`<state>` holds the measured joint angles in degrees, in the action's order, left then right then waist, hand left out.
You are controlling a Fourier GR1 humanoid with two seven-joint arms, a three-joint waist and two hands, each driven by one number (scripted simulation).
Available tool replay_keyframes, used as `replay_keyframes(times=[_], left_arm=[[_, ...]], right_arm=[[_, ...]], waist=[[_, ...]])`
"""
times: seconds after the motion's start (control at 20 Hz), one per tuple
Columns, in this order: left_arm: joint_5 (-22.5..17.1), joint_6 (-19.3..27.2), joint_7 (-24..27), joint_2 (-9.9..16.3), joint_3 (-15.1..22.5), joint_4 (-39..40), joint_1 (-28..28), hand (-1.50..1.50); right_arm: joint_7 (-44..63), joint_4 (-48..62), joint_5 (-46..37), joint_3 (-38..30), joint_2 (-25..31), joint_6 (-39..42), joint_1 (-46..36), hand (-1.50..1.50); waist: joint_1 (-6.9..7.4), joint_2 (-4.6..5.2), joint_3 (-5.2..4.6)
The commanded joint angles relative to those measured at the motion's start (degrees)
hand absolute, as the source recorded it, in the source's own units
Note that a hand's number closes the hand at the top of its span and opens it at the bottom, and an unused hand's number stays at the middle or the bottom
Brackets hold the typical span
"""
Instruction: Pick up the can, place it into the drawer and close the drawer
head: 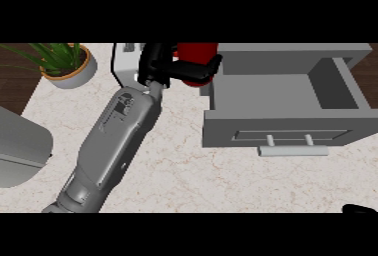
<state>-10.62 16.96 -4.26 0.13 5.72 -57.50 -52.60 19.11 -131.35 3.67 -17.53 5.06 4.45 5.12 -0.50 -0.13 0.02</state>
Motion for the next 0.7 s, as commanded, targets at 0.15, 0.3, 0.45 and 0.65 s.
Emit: replay_keyframes(times=[0.15, 0.3, 0.45, 0.65], left_arm=[[-0.44, 2.89, -6.66, -0.13, 0.0, 6.89, -13.3, 1.5], [0.01, 3.18, -5.44, -0.13, -1.55, 9.26, -16.59, 1.5], [-3.12, 7.45, -5.9, -0.13, 2.52, 15.27, -21.76, 1.5], [-4.49, 7.94, -10.65, -0.13, 3.03, 17.49, -28.81, 1.5]], right_arm=[[-0.13, 1.32, -0.56, 0.46, 0.97, 0.55, -1.53, -1.5], [0.92, 2.22, 3.0, -3.22, 2.55, 0.25, -3.16, -1.5], [-3.62, 4.39, 1.74, -2.04, 1.21, 1.33, -1.56, -1.5], [1.79, 3.31, 0.87, -1.69, 2.62, -1.13, -6.06, -1.5]], waist=[[-0.75, 0.28, 0.0], [-0.59, 0.3, 0.0], [-1.93, 0.55, 0.07], [-1.4, 0.4, 0.04]])
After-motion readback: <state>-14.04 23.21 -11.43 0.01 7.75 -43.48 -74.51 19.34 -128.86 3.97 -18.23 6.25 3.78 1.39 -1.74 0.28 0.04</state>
